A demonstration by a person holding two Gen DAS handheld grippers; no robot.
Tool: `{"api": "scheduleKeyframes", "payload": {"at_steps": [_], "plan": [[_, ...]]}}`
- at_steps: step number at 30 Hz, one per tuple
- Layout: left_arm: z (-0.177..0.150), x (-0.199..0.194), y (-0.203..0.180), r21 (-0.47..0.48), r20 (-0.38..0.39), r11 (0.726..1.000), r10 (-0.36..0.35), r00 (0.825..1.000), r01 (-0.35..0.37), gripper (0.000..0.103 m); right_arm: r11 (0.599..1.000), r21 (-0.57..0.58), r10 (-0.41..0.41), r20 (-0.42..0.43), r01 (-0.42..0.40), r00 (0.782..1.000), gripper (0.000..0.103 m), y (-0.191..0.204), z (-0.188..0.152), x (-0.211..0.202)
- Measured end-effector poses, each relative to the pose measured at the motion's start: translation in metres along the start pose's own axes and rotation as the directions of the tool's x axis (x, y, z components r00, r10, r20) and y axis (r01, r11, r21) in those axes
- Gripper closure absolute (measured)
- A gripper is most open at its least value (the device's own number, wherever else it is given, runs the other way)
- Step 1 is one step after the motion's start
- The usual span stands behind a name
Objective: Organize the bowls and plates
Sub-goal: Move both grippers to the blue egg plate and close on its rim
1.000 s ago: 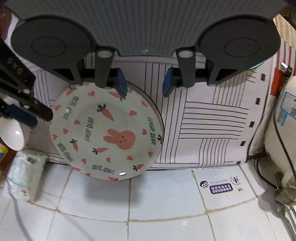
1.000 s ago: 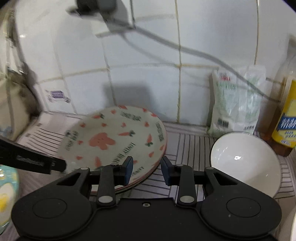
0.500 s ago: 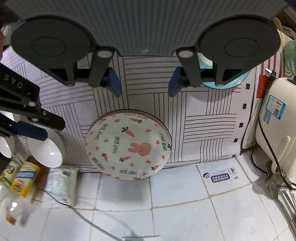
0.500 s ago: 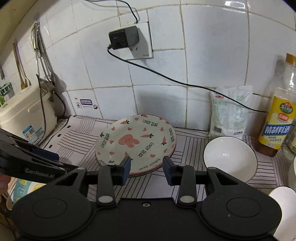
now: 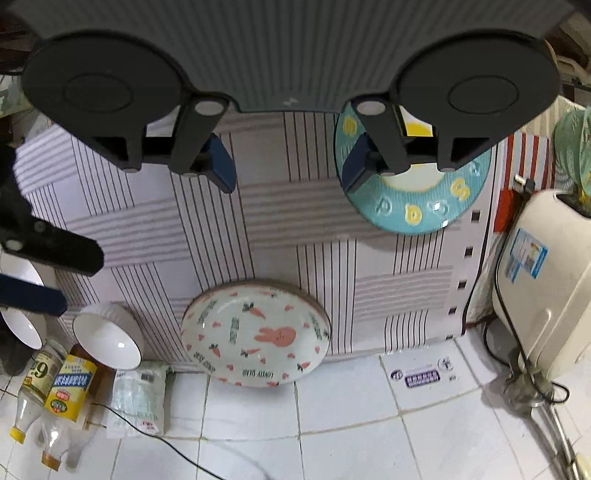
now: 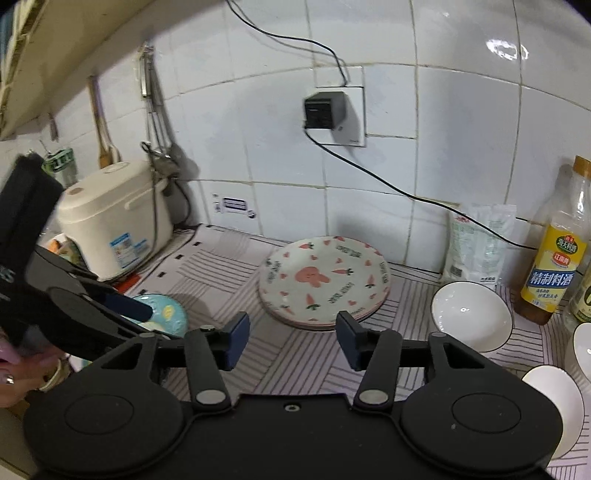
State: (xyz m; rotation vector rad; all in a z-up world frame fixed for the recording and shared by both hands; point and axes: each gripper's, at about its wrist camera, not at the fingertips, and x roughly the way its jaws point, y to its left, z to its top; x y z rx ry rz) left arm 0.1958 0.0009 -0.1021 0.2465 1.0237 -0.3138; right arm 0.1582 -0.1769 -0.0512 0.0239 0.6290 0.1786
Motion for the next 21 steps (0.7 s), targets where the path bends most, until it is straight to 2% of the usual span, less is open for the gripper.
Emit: {"api": "scheduleKeyframes", "payload": {"at_steps": [11, 14, 17, 21], "plan": [[-0.047, -0.001, 0.028, -0.026, -0.075, 1.0, 0.008, 0.997, -0.01, 0.036, 0.997, -0.019, 0.079, 0.01, -0.079, 0.997, 0.035, 0.034, -0.017, -0.016], [-0.06, 0.004, 0.042, -0.072, -0.089, 0.997, 0.003, 0.996, -0.009, 0.034, 0.997, -0.028, 0.075, 0.013, -0.075, 0.997, 0.03, 0.042, -0.027, -0.006], [-0.074, 0.01, 0.058, -0.098, -0.098, 0.995, 0.019, 0.995, -0.028, 0.029, 0.999, -0.025, 0.049, 0.018, -0.048, 0.999, 0.03, 0.044, -0.042, 0.014], [-0.09, 0.018, 0.086, -0.163, -0.113, 0.985, 0.034, 0.993, -0.052, 0.027, 0.998, 0.01, 0.068, 0.042, -0.068, 0.997, 0.03, 0.048, -0.061, 0.036]]}}
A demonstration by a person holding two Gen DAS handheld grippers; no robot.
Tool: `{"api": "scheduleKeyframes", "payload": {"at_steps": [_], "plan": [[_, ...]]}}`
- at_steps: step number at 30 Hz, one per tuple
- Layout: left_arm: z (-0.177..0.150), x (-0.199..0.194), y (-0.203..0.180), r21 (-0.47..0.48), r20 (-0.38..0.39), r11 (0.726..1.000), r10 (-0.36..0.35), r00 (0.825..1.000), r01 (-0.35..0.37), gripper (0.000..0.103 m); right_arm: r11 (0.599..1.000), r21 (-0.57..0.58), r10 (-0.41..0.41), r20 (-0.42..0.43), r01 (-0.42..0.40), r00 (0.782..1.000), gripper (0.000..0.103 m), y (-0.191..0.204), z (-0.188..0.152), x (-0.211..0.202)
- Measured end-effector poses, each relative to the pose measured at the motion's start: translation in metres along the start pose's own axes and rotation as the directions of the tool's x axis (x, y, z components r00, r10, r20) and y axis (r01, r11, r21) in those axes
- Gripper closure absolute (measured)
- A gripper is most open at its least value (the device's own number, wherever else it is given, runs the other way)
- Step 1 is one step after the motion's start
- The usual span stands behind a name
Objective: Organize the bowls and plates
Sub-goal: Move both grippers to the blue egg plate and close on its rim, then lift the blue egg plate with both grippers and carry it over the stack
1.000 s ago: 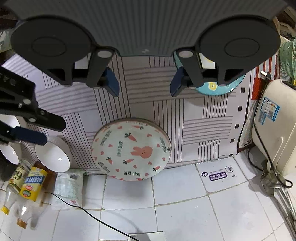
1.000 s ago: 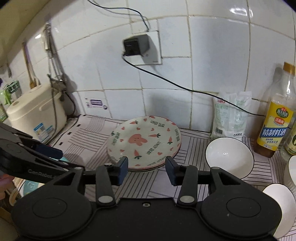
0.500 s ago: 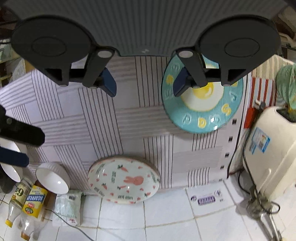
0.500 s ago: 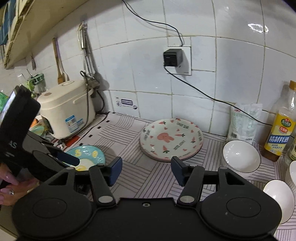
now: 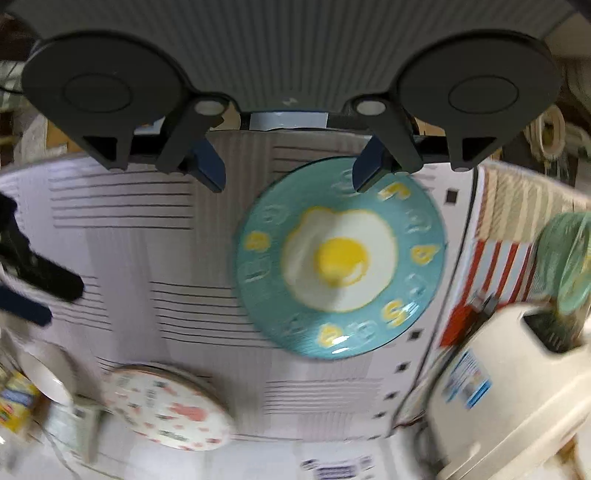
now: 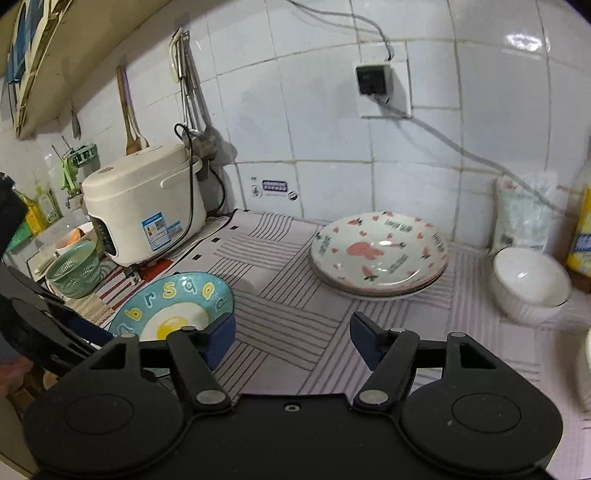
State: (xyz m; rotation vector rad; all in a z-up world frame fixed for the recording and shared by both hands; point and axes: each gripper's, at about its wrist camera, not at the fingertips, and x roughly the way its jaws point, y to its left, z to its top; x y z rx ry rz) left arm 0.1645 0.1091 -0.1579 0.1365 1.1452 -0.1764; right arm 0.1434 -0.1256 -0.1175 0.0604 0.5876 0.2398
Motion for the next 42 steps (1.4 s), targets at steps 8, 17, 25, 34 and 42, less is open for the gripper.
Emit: {"api": "scheduleKeyframes", "payload": {"at_steps": [8, 17, 25, 34, 42], "plan": [[-0.004, 0.021, 0.045, -0.112, 0.051, 0.992, 0.063, 0.997, -0.057, 0.026, 0.992, 0.012, 0.127, -0.004, -0.127, 0.992, 0.03, 0.013, -0.018, 0.042], [-0.005, 0.042, 0.073, -0.172, 0.069, 0.98, 0.117, 0.991, -0.103, 0.022, 0.965, 0.095, 0.256, -0.101, -0.246, 0.961, 0.03, 0.031, -0.032, 0.102], [-0.006, 0.063, 0.084, -0.196, 0.027, 0.976, 0.103, 0.994, -0.096, 0.022, 0.955, 0.127, 0.282, -0.121, -0.267, 0.952, 0.034, 0.044, -0.038, 0.128], [-0.005, 0.066, 0.094, -0.238, 0.031, 0.971, 0.037, 0.999, -0.028, 0.041, 0.951, 0.142, 0.293, -0.142, -0.274, 0.945, 0.06, 0.049, -0.038, 0.141], [-0.007, 0.066, 0.101, -0.286, 0.073, 0.958, -0.01, 0.997, 0.03, 0.056, 0.954, 0.172, 0.271, -0.149, -0.245, 0.951, 0.076, 0.046, -0.04, 0.147]]}}
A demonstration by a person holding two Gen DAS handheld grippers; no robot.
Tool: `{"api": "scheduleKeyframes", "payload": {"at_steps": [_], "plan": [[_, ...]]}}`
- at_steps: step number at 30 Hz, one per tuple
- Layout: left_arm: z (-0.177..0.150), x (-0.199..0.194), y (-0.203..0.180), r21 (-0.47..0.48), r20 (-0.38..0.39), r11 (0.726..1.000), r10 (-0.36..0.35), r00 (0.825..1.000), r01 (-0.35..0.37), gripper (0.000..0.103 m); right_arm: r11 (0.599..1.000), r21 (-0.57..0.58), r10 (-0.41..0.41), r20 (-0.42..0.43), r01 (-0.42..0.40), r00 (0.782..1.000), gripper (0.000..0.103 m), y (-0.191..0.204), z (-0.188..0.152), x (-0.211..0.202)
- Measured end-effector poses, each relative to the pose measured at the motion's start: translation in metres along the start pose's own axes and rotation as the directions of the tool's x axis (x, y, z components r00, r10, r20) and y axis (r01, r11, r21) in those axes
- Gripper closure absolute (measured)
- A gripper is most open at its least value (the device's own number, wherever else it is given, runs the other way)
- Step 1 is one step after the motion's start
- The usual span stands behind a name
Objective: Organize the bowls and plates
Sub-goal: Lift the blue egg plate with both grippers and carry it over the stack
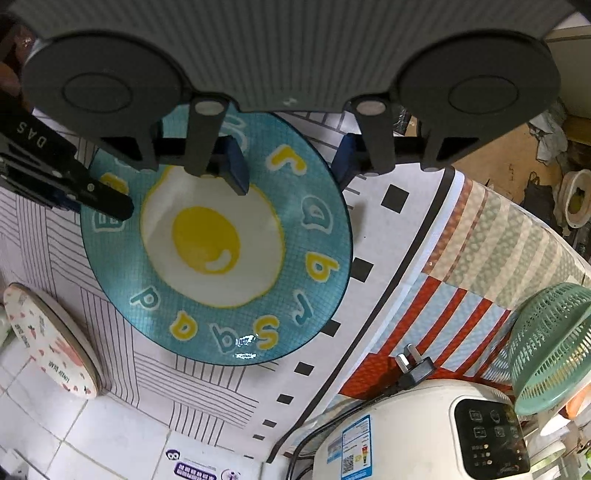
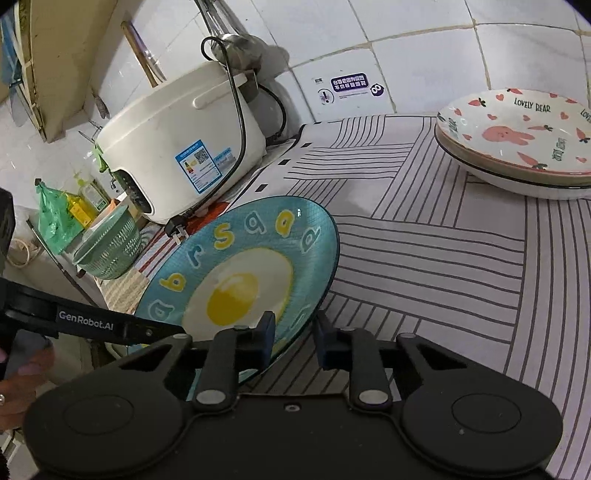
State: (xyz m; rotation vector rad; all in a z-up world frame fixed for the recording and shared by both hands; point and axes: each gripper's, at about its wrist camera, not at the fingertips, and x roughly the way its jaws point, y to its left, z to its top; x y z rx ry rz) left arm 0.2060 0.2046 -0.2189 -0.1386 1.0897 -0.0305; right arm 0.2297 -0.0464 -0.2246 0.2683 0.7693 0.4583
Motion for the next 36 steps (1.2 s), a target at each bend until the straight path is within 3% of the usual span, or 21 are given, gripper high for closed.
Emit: {"api": "scheduleKeyframes", "payload": {"at_steps": [8, 14, 18, 24, 36], "plan": [[-0.004, 0.0, 0.002, -0.025, 0.04, 0.999, -0.027, 0.999, 0.028, 0.053, 0.997, 0.061, 0.049, 0.01, -0.049, 0.999, 0.078, -0.013, 0.003, 0.007], [-0.01, -0.004, -0.004, -0.01, 0.063, 1.0, -0.018, 0.998, 0.018, 0.053, 0.999, -0.011, 0.039, -0.002, -0.039, 0.999, 0.078, -0.006, 0.005, 0.006], [-0.013, -0.01, -0.016, 0.045, 0.092, 0.999, 0.005, 0.996, -0.01, 0.053, 0.994, -0.108, 0.017, -0.002, -0.017, 1.0, 0.078, -0.001, 0.003, 0.001], [-0.012, -0.019, -0.043, 0.125, 0.117, 0.992, 0.015, 0.993, -0.029, 0.054, 0.998, -0.046, 0.053, 0.011, -0.053, 0.999, 0.078, -0.021, -0.002, -0.014], [-0.002, -0.032, -0.097, 0.207, 0.133, 0.977, -0.086, 0.987, 0.057, 0.054, 0.999, -0.008, 0.04, 0.111, -0.04, 0.993, 0.076, -0.053, -0.009, -0.071]]}}
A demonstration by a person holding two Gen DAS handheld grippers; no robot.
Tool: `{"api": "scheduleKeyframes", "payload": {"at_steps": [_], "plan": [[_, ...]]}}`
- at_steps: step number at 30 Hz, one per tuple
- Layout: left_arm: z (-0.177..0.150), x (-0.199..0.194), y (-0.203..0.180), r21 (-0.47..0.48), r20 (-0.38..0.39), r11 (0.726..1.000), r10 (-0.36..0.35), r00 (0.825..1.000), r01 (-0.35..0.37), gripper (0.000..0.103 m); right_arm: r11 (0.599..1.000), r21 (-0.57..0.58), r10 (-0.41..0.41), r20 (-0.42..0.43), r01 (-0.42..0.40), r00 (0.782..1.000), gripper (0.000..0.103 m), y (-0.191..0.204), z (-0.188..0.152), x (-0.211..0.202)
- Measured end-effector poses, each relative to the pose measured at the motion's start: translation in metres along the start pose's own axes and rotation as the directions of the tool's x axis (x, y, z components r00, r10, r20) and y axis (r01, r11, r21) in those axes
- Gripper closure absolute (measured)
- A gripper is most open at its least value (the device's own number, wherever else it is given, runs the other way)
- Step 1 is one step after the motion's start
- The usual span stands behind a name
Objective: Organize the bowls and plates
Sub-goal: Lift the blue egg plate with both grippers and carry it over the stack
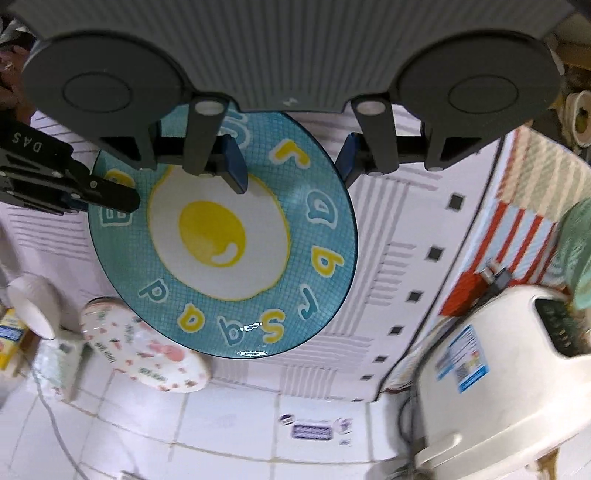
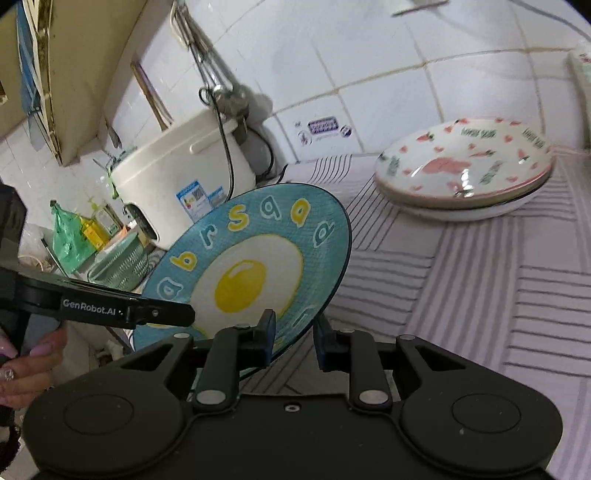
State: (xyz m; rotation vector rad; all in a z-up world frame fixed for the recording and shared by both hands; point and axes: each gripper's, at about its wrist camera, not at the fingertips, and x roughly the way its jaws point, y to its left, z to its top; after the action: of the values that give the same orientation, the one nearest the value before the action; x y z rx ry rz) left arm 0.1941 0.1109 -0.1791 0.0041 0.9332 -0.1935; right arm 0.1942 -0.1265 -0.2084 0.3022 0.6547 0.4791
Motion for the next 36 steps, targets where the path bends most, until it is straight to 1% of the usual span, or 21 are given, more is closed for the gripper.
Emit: {"api": "scheduleKeyframes", "payload": {"at_steps": [3, 5, 9, 12, 16, 19, 22, 26, 28, 31, 36], "plan": [[0.007, -0.002, -0.016, 0.03, 0.029, 0.999, -0.014, 0.999, 0.013, 0.054, 1.0, 0.006, -0.016, 0.019, 0.016, 1.0, 0.076, -0.007, 0.006, -0.014], [0.014, -0.003, -0.025, 0.035, 0.039, 0.999, -0.029, 0.999, 0.028, 0.054, 0.999, -0.015, -0.037, 0.026, 0.037, 0.999, 0.076, -0.01, 0.013, -0.022], [0.035, -0.013, -0.038, 0.006, 0.072, 0.996, -0.087, 0.994, 0.087, 0.054, 0.998, -0.011, -0.058, 0.046, 0.058, 0.997, 0.076, -0.02, 0.023, -0.038], [0.051, -0.017, -0.05, 0.033, 0.092, 0.993, -0.117, 0.989, 0.114, 0.054, 0.997, -0.004, -0.07, 0.059, 0.071, 0.996, 0.076, -0.028, 0.032, -0.051], [0.067, -0.012, -0.063, 0.05, 0.106, 0.99, -0.14, 0.984, 0.135, 0.054, 0.998, 0.017, -0.069, 0.085, 0.068, 0.994, 0.076, -0.04, 0.045, -0.065], [0.076, -0.002, -0.071, 0.056, 0.121, 0.988, -0.15, 0.981, 0.144, 0.054, 0.996, 0.016, -0.089, 0.093, 0.088, 0.992, 0.076, -0.048, 0.054, -0.068], [0.085, 0.012, -0.081, 0.06, 0.102, 0.989, -0.142, 0.985, 0.136, 0.054, 0.995, 0.037, -0.097, 0.107, 0.093, 0.99, 0.076, -0.06, 0.062, -0.07], [0.098, 0.029, -0.088, 0.052, 0.075, 0.985, -0.171, 0.982, 0.167, 0.054, 0.993, 0.066, -0.107, 0.116, 0.099, 0.988, 0.076, -0.076, 0.071, -0.069], [0.103, 0.037, -0.093, 0.056, 0.068, 0.984, -0.175, 0.982, 0.171, 0.054, 0.991, 0.076, -0.118, 0.115, 0.11, 0.986, 0.076, -0.085, 0.075, -0.069], [0.111, 0.05, -0.102, 0.059, 0.06, 0.984, -0.174, 0.983, 0.17, 0.054, 0.988, 0.076, -0.141, 0.113, 0.133, 0.984, 0.076, -0.096, 0.082, -0.066], [0.121, 0.075, -0.109, 0.03, 0.031, 0.984, -0.174, 0.984, 0.173, 0.053, 0.984, 0.07, -0.17, 0.098, 0.163, 0.981, 0.076, -0.11, 0.096, -0.06]]}}
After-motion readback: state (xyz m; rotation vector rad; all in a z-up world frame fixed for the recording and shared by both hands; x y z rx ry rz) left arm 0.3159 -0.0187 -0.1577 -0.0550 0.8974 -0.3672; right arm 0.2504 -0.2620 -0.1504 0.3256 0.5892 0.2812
